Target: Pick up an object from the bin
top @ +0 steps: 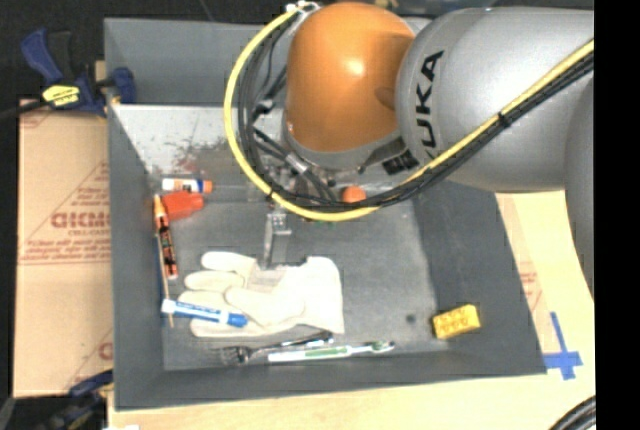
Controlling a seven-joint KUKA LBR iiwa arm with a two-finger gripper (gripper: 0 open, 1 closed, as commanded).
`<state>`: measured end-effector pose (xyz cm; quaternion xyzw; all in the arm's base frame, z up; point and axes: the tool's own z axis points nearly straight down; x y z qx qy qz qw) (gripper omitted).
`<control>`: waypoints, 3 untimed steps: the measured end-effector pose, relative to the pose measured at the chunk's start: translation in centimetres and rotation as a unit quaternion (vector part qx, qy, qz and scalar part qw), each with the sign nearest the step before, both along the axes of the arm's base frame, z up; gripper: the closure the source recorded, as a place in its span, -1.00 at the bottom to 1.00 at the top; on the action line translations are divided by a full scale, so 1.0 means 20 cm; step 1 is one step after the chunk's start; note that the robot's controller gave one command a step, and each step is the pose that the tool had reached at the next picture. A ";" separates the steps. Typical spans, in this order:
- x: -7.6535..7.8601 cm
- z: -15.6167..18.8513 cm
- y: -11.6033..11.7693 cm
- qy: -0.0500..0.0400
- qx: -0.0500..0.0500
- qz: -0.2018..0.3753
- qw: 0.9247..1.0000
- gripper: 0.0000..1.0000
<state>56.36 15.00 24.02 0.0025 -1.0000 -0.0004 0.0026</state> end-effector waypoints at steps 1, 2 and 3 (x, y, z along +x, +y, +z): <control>0.00 0.02 0.00 -0.003 0.001 -0.002 1.000 -1.00; -0.19 -0.62 0.12 -0.005 0.001 0.040 0.999 -1.00; -0.31 -0.43 0.20 -0.009 0.003 0.058 0.998 -1.00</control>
Offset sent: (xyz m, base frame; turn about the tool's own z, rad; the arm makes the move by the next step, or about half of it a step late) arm -0.0532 0.0322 -0.1702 -0.1118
